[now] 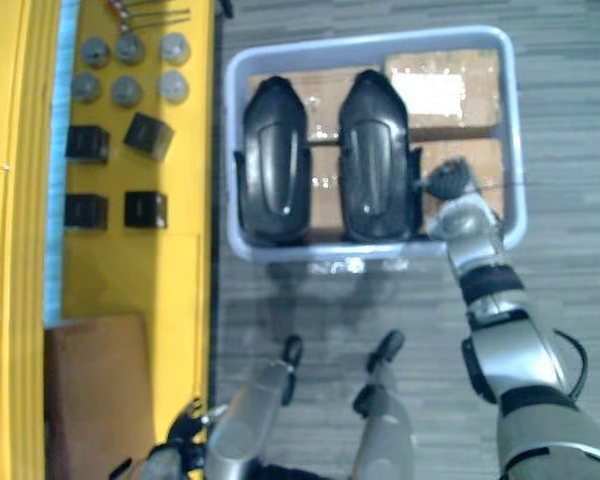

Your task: Walk over and take plastic housings, then place them on the shelf

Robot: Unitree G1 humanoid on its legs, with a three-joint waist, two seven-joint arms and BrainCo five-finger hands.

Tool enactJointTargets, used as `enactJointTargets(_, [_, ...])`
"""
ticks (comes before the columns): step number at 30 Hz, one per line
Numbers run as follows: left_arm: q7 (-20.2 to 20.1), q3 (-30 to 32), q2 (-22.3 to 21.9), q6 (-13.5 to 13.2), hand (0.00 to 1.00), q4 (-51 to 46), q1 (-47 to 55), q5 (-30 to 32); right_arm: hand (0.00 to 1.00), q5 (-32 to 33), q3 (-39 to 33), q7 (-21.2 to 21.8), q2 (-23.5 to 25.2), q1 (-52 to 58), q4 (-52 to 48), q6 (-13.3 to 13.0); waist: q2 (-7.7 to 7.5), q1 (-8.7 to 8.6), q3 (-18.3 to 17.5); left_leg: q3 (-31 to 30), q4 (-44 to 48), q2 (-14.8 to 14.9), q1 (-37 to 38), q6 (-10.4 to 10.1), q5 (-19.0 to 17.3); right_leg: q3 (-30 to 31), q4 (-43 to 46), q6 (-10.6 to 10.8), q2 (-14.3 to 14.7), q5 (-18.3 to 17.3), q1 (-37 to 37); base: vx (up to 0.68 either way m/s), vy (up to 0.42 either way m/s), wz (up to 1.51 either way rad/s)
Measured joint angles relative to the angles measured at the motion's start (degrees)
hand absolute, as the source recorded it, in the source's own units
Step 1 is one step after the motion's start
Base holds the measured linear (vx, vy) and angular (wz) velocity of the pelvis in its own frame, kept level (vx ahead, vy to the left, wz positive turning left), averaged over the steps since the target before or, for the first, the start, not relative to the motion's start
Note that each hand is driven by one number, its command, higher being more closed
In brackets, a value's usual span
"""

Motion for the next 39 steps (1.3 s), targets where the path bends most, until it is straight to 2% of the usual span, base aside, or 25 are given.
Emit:
enactJointTargets(7, [-0.08, -0.15, -0.04, -0.07, 0.00, -0.03, 0.03, -1.93, 1.00, -3.65, 1.47, 0.34, -1.20, -0.33, -0.05, 0.96, 0.02, 0.61, 0.00, -0.75, -0.76, -0.01, -0.10, -0.16, 0.64, -0.34, 0.37, -0.14, -0.06, -0.09, -0.36, -0.02, -0.012, 0.04])
enactJointTargets(11, [-0.05, -0.44, 0.01, -0.63, 0.00, -0.06, 0.03, -1.93, 1.00, -6.25, 2.56, 0.23, -1.43, -0.33, -0.02, 2.50, 0.02, 0.73, 0.00, -0.95, -0.76, -0.02, -0.27, -0.20, 0.79, -0.46, 0.38, -0.16, -0.08, -0.09, -0.37, -0.01, -0.003, 0.03])
enactJointTargets(15, [-0.02, -1.42, 0.36, -1.25, 0.00, -0.16, 0.03, -1.92, 1.00, -7.56, 2.69, -0.15, -1.76, -0.33, -0.01, 2.69, 0.02, 0.75, 0.00, -0.95, -0.75, -0.02, -0.27, -0.22, 0.87, -0.47, 0.38, -0.18, -0.07, -0.06, -0.36, 0.00, 0.000, 0.00])
enactJointTargets(19, [-0.04, -1.74, 0.46, -3.37, 0.00, -1.22, 0.42, -1.91, 1.00, -7.29, 2.68, -1.93, -3.03, -0.31, -0.13, 2.66, 0.02, 0.61, 0.00, -0.90, -0.82, 0.01, 0.27, -0.22, 0.87, -0.44, 0.20, -0.23, -0.02, -0.02, 0.23, 0.00, 0.000, 0.00])
enactJointTargets(23, [-0.13, -1.73, 0.70, -5.65, 0.00, -5.71, 1.49, -2.03, 1.00, -4.85, 0.76, -7.13, -4.26, 0.38, -0.52, 2.26, -0.03, 0.36, 0.00, -0.75, -1.61, 0.03, 2.27, -0.16, 0.91, -0.34, -0.41, -0.28, 0.06, 0.17, 1.99, 0.00, 0.000, 0.00])
enactJointTargets(28, [-0.12, -1.78, 1.08, -6.06, 0.00, -16.44, 2.89, -4.33, 1.00, -4.46, -4.20, -13.21, -4.47, 4.09, -3.85, 0.70, -0.15, -0.74, 0.03, -0.41, -2.50, 0.09, 4.45, -0.14, 0.92, -0.25, -1.46, -0.19, 0.21, 0.55, 4.18, 0.01, 0.001, -0.02])
enactJointTargets(30, [-0.12, -2.38, 0.73, -5.97, 0.00, -21.32, 2.95, -5.12, 1.00, -4.46, -6.14, -15.64, -4.46, 6.22, -5.53, -0.50, -0.29, -1.07, -0.04, 0.01, -2.77, 0.25, 5.66, -0.12, 0.93, -0.21, -1.95, -0.15, 0.36, 0.59, 5.44, 0.02, -0.005, -0.05])
enactJointTargets(33, [-0.05, -2.51, 0.04, -5.27, 0.00, -27.37, 3.06, -6.57, 1.00, -4.56, -8.31, -19.32, -4.23, 8.89, -8.34, -2.60, -1.47, -1.62, -0.71, 0.39, -3.01, 0.70, 6.28, -0.12, 0.93, -0.20, -2.73, -0.26, 0.90, 0.71, 6.18, 0.00, -0.013, -0.05])
enactJointTargets(36, [0.18, -3.39, 0.04, -4.62, 0.00, -29.87, 3.47, -6.59, 1.00, -4.71, -9.28, -21.37, -3.48, 10.28, -8.92, -3.98, -1.81, -2.14, -0.90, 0.46, -3.35, 0.93, 7.82, -0.12, 0.93, -0.30, -3.30, -0.28, 1.16, 0.72, 7.70, 0.00, -0.005, -0.02])
enactJointTargets(39, [0.75, -3.85, 0.03, -2.94, 0.00, -34.89, 5.41, -6.49, 1.00, -4.94, -10.43, -23.22, -1.63, 14.68, -12.58, -4.60, -2.92, -2.29, -3.34, 0.67, -3.85, 1.06, 8.33, -0.14, 0.92, -0.36, -4.58, -0.26, 1.45, 0.72, 8.54, 0.02, -0.013, -0.01])
